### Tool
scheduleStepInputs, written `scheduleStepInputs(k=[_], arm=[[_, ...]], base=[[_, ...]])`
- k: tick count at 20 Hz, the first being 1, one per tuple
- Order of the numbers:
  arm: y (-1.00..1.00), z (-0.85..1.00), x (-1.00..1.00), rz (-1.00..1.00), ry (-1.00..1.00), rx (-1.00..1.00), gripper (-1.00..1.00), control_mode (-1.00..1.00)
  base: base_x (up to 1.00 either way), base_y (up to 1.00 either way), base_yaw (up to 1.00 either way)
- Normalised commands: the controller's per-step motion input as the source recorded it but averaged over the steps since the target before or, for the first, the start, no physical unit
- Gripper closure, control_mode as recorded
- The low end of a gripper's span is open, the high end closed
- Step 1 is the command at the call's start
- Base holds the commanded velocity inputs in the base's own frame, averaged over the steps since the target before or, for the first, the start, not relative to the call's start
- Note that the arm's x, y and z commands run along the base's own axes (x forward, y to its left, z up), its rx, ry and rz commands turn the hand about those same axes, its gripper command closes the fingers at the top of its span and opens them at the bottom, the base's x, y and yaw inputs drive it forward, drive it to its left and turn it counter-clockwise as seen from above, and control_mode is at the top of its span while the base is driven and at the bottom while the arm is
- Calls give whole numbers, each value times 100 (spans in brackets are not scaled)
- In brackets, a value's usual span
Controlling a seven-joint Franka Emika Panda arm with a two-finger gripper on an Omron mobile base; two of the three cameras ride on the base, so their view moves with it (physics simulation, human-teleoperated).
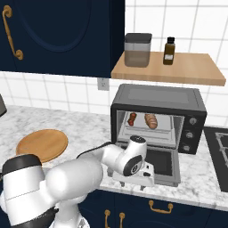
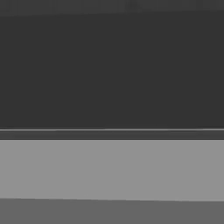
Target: Pick up the kebab skewer and baguette bread, and place them inside the toaster oven. Close the toaster oven door and start by setting the timer.
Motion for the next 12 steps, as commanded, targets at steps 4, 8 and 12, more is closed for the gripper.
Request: scheduleStepInputs(k=[4, 8, 12], arm=[[0, 13, 47, 0, -18, 4, -100, -100], [10, 10, 49, 0, -28, 7, -100, -100], [15, 33, 67, 0, -34, 4, -100, -100]], base=[[0, 0, 0], [0, 0, 0], [0, 0, 0]])
